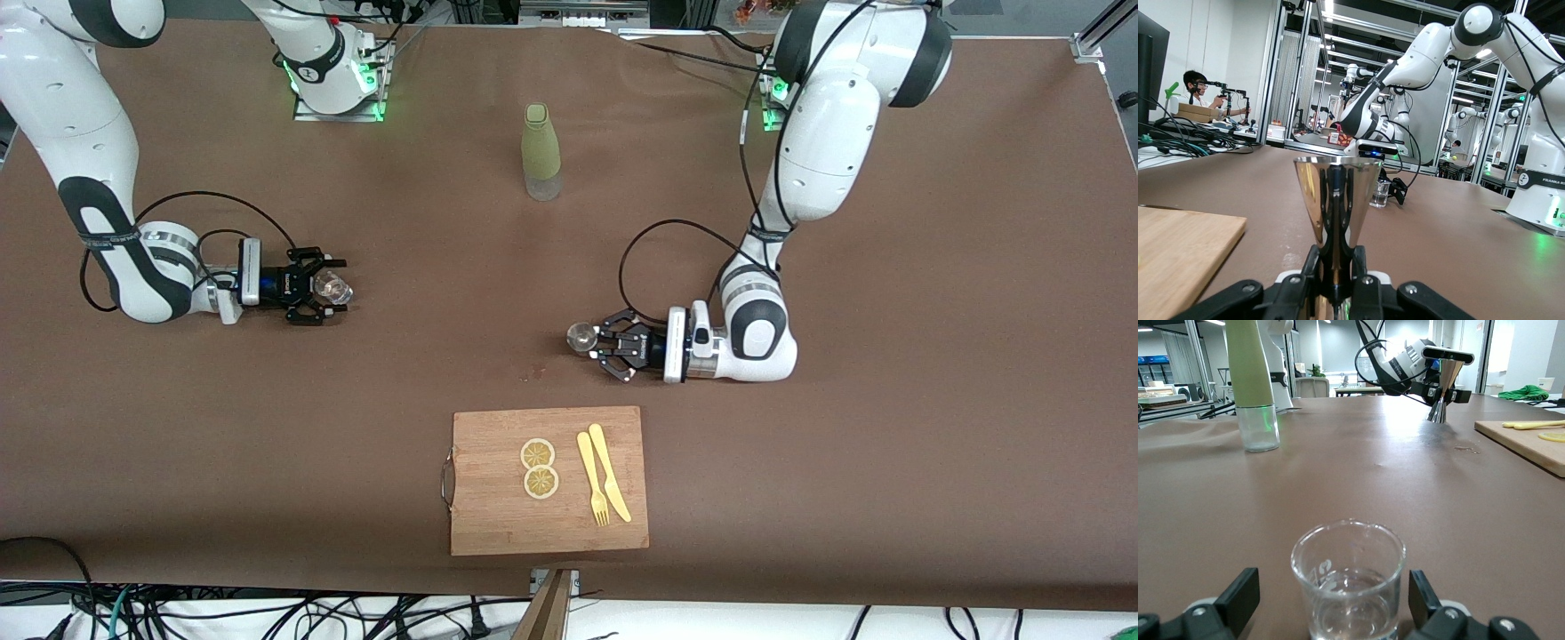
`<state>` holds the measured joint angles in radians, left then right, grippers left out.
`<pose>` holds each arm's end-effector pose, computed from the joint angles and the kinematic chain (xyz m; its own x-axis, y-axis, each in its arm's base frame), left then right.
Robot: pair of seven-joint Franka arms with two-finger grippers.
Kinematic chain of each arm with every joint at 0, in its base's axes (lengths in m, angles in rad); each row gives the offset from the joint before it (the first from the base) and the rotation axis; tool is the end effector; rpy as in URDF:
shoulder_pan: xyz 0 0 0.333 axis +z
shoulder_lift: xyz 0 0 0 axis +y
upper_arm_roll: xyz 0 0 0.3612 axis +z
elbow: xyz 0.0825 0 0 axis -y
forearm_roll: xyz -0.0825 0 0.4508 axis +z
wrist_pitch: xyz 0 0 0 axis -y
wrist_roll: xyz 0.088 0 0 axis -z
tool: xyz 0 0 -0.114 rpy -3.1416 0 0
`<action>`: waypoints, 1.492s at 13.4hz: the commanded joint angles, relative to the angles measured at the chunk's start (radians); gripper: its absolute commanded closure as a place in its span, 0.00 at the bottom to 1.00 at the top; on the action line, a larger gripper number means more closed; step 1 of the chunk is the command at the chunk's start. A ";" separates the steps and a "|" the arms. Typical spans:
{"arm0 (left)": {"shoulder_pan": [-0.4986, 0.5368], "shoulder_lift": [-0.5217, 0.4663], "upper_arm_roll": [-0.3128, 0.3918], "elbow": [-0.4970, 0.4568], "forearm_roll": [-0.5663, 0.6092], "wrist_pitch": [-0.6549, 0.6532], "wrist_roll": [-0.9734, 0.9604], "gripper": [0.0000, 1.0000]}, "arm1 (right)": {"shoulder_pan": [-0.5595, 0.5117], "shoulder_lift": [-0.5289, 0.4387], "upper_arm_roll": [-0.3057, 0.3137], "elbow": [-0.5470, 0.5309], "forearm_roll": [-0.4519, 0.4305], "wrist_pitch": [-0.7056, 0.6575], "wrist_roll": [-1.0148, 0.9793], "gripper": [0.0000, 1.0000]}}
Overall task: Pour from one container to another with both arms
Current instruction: 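Lift the glass with the right gripper and carry it toward the jigger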
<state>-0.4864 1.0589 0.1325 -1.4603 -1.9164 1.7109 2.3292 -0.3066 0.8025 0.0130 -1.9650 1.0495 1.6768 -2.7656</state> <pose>0.6808 -0.3734 0.0498 0.1823 -0.0349 0.9826 -0.9814 0.0541 0.1840 0.5500 -0.0713 0.0245 -0.0074 0.2734 0.9619 0.9886 0.1464 -0.0340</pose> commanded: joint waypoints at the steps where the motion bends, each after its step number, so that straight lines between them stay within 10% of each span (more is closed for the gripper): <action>1: -0.035 0.023 0.009 0.055 -0.033 0.064 -0.007 1.00 | 0.001 0.015 0.001 -0.018 0.040 -0.009 -0.163 0.01; 4: -0.067 0.041 0.009 0.067 -0.085 0.084 -0.008 1.00 | 0.001 0.014 0.002 -0.015 0.040 -0.015 -0.163 0.08; 12: -0.078 0.049 0.009 0.077 -0.093 0.099 -0.011 1.00 | 0.001 0.012 0.002 -0.009 0.040 -0.031 -0.166 0.71; 20: -0.087 0.064 0.010 0.077 -0.092 0.101 -0.011 1.00 | 0.009 -0.031 0.030 0.005 0.060 -0.038 -0.105 0.88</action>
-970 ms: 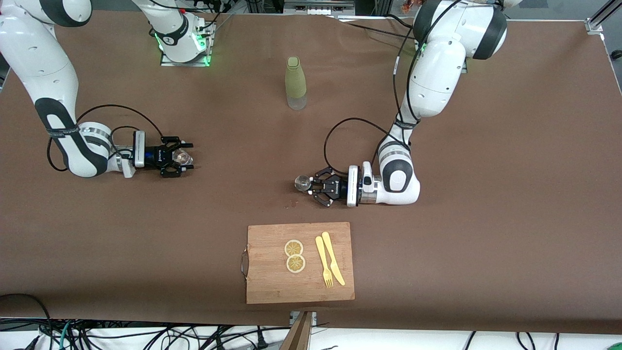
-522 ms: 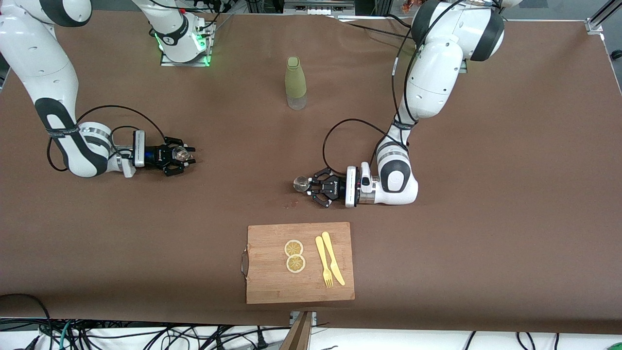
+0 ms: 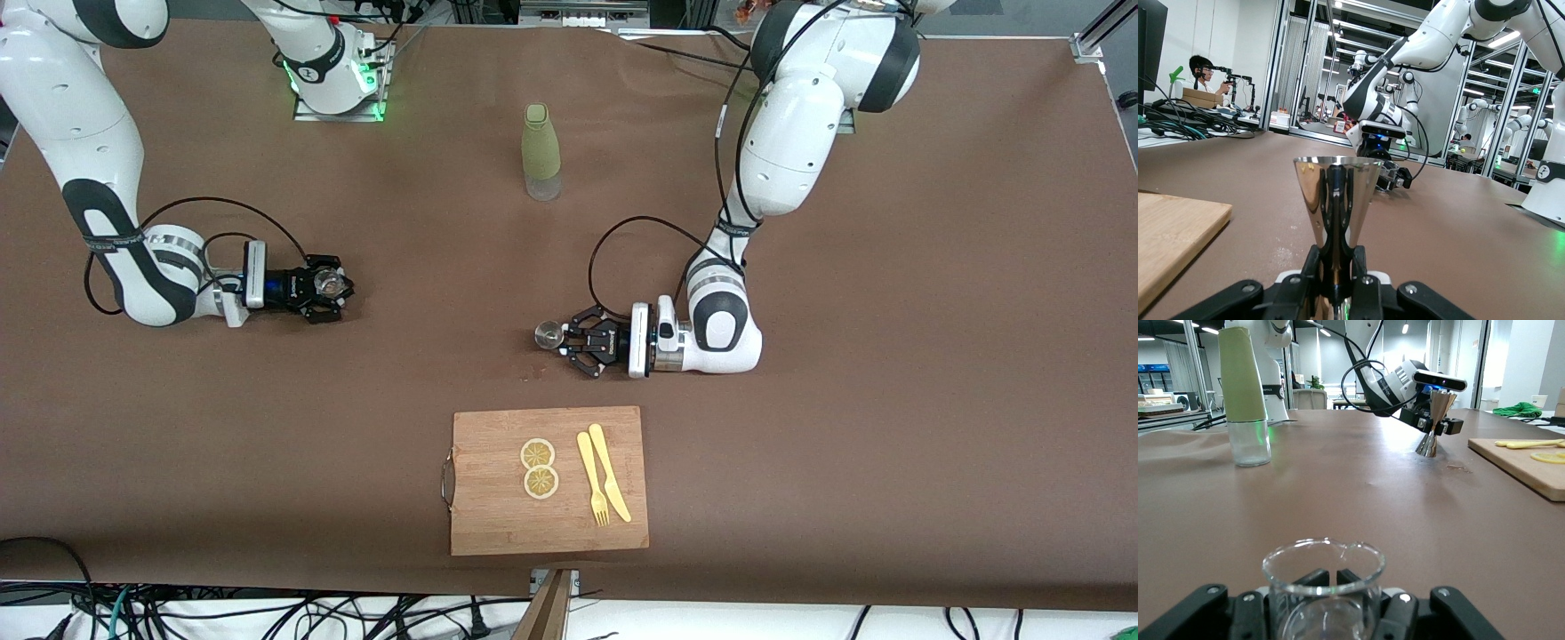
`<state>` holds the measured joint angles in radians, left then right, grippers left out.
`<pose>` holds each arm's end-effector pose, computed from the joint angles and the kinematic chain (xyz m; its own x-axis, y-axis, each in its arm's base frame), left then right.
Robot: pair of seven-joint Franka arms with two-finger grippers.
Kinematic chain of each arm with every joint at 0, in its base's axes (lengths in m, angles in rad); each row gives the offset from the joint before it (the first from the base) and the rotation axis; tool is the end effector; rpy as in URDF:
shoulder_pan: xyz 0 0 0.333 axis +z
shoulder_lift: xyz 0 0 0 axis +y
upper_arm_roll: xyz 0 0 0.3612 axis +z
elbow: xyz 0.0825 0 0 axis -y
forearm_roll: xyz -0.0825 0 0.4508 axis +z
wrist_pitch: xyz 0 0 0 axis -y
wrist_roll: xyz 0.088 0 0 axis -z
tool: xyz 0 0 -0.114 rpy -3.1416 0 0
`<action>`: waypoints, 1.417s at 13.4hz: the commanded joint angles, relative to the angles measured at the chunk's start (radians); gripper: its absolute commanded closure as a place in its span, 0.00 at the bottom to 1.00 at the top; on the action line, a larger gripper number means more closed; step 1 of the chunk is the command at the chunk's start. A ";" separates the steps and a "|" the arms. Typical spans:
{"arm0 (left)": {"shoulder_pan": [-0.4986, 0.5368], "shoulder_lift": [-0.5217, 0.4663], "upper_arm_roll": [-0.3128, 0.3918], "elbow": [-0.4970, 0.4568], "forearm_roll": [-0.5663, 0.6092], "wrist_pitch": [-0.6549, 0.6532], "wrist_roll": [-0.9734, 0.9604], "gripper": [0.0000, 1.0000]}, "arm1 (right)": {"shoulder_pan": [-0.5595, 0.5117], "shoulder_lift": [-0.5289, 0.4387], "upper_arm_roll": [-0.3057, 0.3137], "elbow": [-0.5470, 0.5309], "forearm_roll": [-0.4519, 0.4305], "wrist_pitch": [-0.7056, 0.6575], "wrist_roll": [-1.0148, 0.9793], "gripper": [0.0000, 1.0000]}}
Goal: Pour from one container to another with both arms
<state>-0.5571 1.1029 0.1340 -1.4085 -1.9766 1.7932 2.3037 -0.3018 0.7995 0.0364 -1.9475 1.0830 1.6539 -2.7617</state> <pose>0.6693 -0.4181 0.0333 0.2051 -0.0637 0.9767 -0.9780 0.0263 0.2071 0.5640 -0.0543 0.0351 -0.0246 0.2321 0.9724 0.9896 0.1438 -0.0093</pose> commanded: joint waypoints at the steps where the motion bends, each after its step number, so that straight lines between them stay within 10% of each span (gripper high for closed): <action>1: -0.018 0.020 0.009 0.026 -0.031 0.018 0.013 1.00 | 0.013 -0.037 0.010 -0.005 0.035 -0.017 -0.093 0.88; 9: -0.023 0.028 0.010 0.026 -0.031 0.018 0.016 1.00 | 0.354 -0.075 -0.067 0.041 0.398 -0.068 0.094 0.87; 19: -0.049 0.035 0.013 0.056 -0.031 0.063 0.033 1.00 | 0.564 -0.201 -0.127 0.136 0.469 0.156 0.513 0.87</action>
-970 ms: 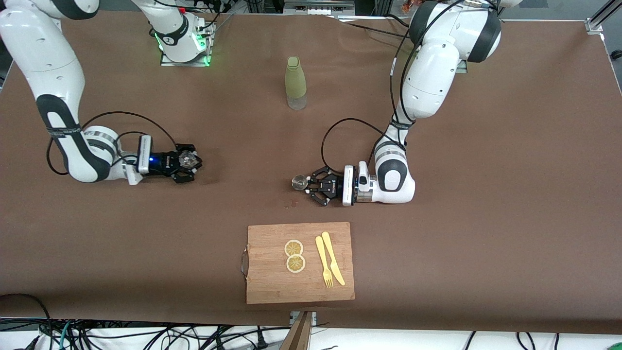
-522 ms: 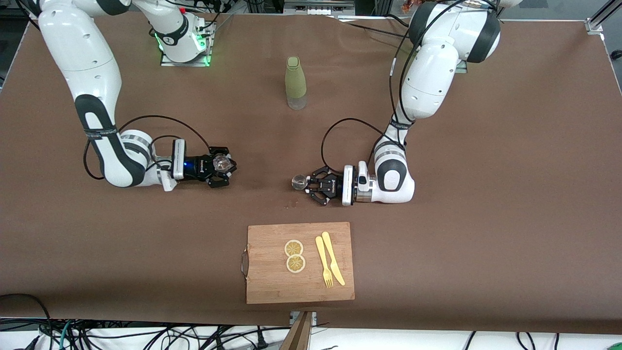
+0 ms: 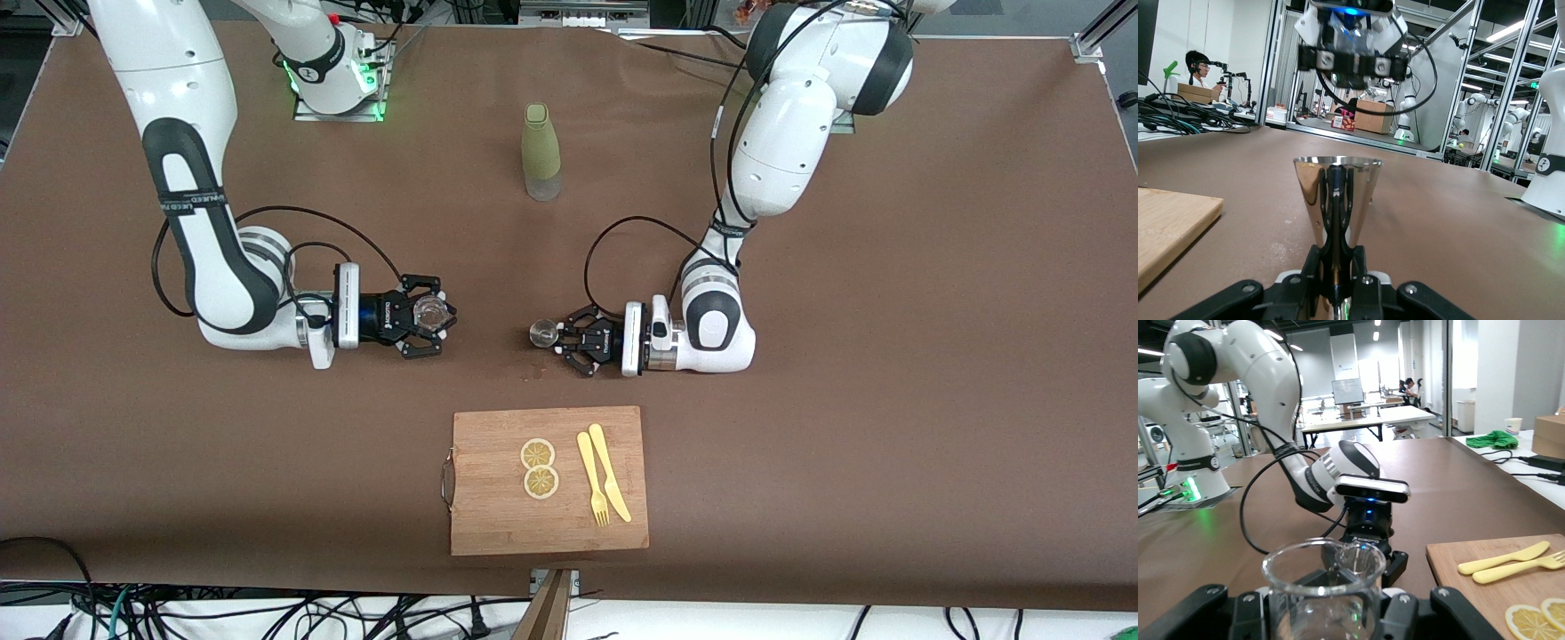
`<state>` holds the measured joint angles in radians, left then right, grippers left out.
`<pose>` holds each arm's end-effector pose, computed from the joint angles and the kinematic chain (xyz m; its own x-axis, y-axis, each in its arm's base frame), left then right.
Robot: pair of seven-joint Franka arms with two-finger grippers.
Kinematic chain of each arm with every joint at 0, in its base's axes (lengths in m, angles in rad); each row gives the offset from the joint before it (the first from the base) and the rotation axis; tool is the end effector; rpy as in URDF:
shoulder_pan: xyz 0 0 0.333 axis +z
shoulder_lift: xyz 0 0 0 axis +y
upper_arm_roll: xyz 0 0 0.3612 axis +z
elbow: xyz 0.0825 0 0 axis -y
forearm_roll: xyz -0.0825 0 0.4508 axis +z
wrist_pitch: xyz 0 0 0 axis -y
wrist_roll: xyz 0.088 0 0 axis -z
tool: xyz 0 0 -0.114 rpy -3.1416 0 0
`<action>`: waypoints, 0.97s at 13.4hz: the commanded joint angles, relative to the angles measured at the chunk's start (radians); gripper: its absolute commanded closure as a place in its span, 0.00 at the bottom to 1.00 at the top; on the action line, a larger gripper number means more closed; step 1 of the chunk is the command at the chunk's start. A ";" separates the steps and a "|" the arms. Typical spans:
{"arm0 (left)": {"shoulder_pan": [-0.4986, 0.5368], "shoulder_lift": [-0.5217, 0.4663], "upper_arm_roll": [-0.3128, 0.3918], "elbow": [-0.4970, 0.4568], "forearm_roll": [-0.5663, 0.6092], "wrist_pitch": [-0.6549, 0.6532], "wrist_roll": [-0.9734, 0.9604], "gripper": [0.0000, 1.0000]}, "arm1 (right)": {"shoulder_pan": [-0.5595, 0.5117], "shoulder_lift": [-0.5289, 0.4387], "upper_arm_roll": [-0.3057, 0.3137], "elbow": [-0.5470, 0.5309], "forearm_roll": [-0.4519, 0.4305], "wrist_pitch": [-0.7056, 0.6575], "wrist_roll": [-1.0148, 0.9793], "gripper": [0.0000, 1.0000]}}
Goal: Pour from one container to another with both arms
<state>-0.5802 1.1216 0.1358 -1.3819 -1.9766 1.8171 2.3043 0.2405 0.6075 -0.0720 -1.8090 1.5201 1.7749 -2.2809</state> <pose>0.6652 -0.4335 0.0278 0.1940 -0.0833 0.9775 -0.9798 0.0340 0.1973 0.6761 0.2142 0.2120 0.0971 0.2316 0.9680 0.9921 0.0546 -0.1125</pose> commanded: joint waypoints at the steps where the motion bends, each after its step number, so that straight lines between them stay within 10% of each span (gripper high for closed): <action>1: -0.035 0.017 0.010 0.032 -0.031 0.051 0.032 1.00 | 0.031 -0.009 -0.018 0.005 0.032 0.052 0.064 0.87; 13: -0.055 0.017 0.010 0.084 -0.034 0.108 0.017 1.00 | 0.200 -0.020 -0.015 0.059 -0.044 0.472 0.238 0.87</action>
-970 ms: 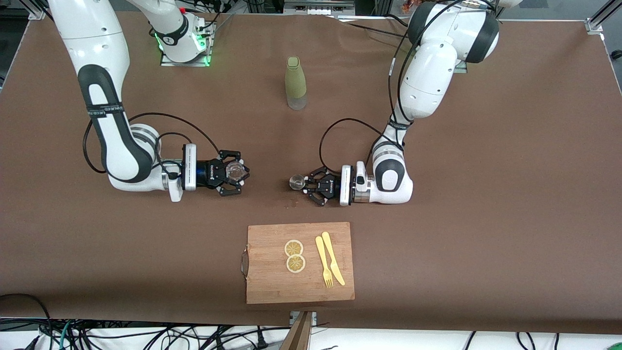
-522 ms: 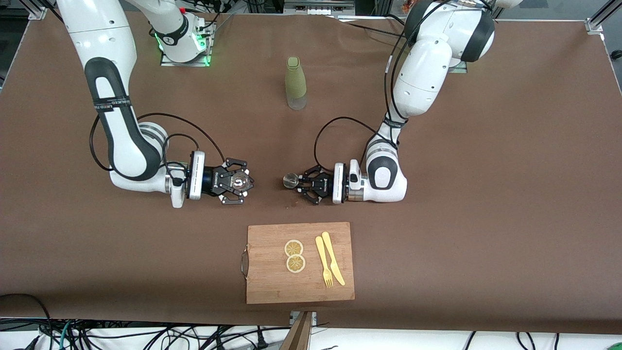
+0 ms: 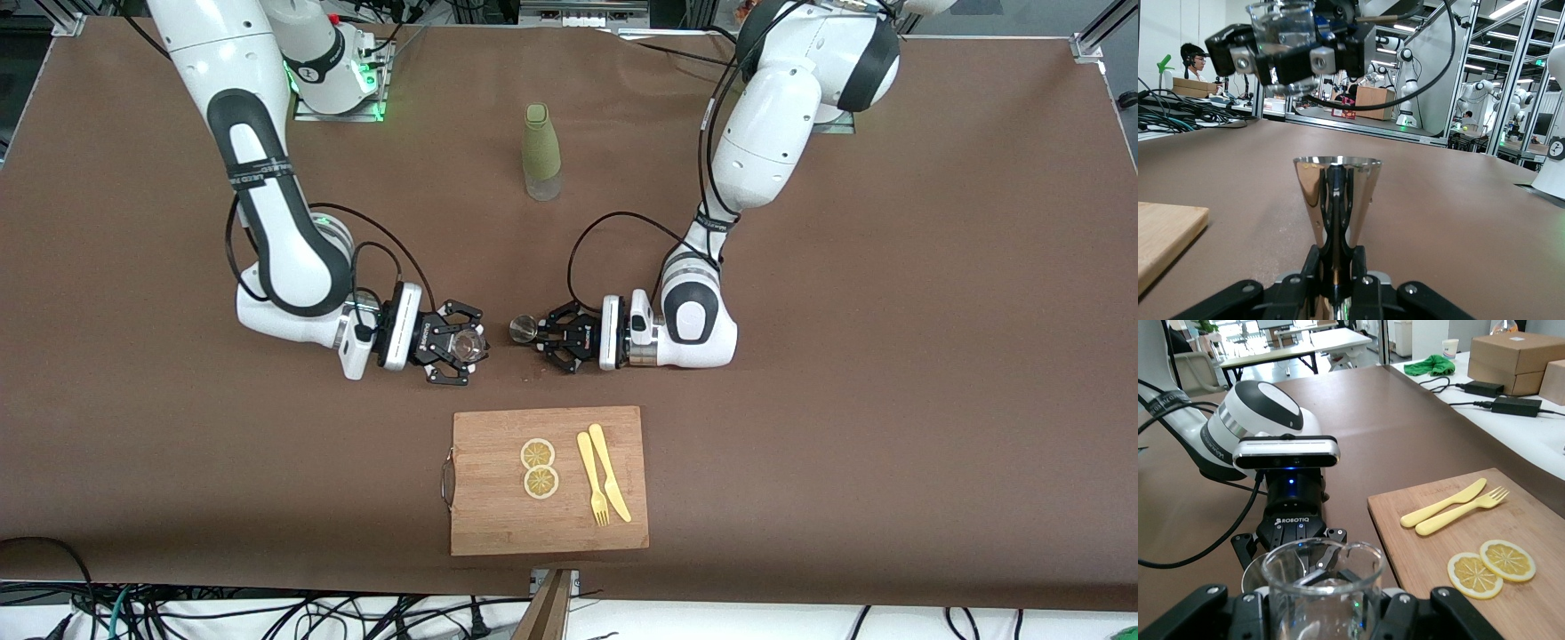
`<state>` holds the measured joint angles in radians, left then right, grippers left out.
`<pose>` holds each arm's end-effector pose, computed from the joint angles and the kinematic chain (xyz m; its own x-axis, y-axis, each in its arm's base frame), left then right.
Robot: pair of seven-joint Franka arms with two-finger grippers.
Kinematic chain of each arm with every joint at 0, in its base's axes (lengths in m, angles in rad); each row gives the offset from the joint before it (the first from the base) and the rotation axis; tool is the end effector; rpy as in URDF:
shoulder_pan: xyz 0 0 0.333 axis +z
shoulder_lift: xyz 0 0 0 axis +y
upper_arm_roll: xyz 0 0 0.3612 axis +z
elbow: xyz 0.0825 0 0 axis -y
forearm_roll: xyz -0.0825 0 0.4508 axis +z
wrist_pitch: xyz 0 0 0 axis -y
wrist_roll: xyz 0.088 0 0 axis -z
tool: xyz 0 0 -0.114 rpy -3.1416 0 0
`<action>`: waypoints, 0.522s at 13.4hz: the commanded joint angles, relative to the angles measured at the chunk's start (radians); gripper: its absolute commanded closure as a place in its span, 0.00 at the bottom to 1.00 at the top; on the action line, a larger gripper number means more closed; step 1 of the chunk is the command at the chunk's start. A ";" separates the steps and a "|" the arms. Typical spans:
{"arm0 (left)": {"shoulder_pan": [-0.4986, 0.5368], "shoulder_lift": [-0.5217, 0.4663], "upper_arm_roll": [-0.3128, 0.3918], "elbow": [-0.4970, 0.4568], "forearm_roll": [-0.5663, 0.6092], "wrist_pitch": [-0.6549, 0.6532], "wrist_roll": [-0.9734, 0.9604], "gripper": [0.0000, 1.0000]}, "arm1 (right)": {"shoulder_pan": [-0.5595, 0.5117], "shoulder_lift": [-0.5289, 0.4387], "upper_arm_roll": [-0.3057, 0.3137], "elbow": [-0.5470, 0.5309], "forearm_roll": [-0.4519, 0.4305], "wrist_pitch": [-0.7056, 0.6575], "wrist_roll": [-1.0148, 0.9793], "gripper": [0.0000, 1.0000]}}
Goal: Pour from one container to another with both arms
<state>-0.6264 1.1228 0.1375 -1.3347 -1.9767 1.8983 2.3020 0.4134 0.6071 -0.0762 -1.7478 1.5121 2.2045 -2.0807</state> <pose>0.6646 -0.4670 0.0409 0.1491 -0.1243 0.9810 -0.9877 0.0280 0.1537 0.6902 0.2898 0.2226 0.1741 0.4660 0.8675 0.9803 -0.1657 -0.1078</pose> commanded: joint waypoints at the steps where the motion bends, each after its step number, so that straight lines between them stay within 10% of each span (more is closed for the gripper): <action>1: -0.006 0.015 0.010 0.040 -0.034 0.027 0.019 1.00 | 0.039 -0.021 -0.013 -0.004 -0.044 0.063 0.057 0.87; 7: -0.001 0.015 0.033 0.054 -0.034 0.027 0.017 1.00 | 0.093 -0.061 -0.016 -0.021 -0.174 0.139 0.157 0.87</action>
<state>-0.6245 1.1228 0.1612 -1.3107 -1.9767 1.9033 2.2995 0.4753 0.5807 -0.0775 -1.7414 1.3618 2.3250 -1.9551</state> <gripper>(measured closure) 0.789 0.868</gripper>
